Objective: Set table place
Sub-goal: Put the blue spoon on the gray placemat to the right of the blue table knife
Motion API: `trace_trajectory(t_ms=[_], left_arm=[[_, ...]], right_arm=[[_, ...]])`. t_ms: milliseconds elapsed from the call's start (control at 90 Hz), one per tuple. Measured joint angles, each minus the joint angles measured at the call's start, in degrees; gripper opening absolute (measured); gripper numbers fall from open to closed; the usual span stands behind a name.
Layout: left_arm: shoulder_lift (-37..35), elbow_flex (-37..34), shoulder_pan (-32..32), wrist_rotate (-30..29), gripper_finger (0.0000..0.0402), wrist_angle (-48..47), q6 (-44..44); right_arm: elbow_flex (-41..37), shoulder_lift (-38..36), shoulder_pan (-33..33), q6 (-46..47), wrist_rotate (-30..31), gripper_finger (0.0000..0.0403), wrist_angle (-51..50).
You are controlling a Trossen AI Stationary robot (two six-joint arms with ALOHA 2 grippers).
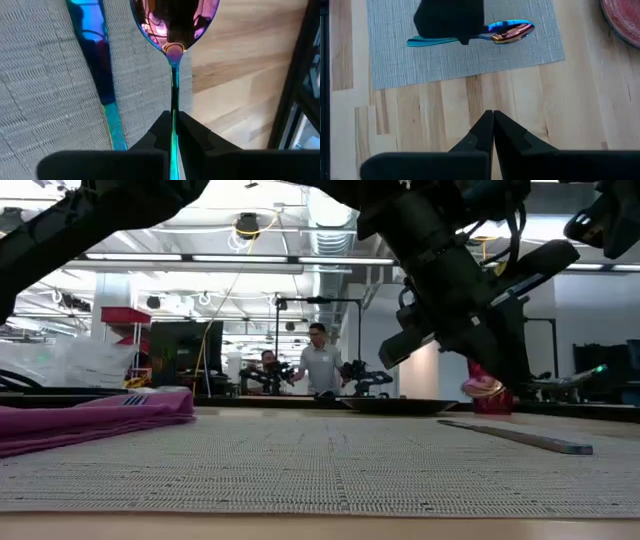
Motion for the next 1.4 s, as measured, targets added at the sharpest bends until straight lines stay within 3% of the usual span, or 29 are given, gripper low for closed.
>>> trace_trajectory(t_ms=[300, 578, 711, 1011, 1400], left_arm=[[0.0, 0.0, -0.1, 0.1, 0.0000, 3.5, 2.6], [0.0, 0.0, -0.5, 0.2, 0.0011, 0.5, 2.2], [0.1, 0.0, -1.3, -1.4, 0.0005, -3.2, -0.1], [0.1, 0.0, -1.2, -5.4, 0.0003, -1.7, 1.0], [0.1, 0.0, -0.8, -4.2, 0.0033, 1.1, 4.6]], right_arm=[[0.0, 0.0, 0.0, -0.1, -0.1, 0.0000, 0.0], [0.0, 0.0, 0.0, -1.0, -1.8, 0.0000, 0.8], [0.0, 0.0, 0.0, -1.0, -2.6, 0.0000, 1.4], [0.0, 0.0, 0.0, -1.0, -3.0, 0.0000, 1.9], [0.0, 0.0, 0.0, -1.6, -4.8, 0.0000, 2.5]])
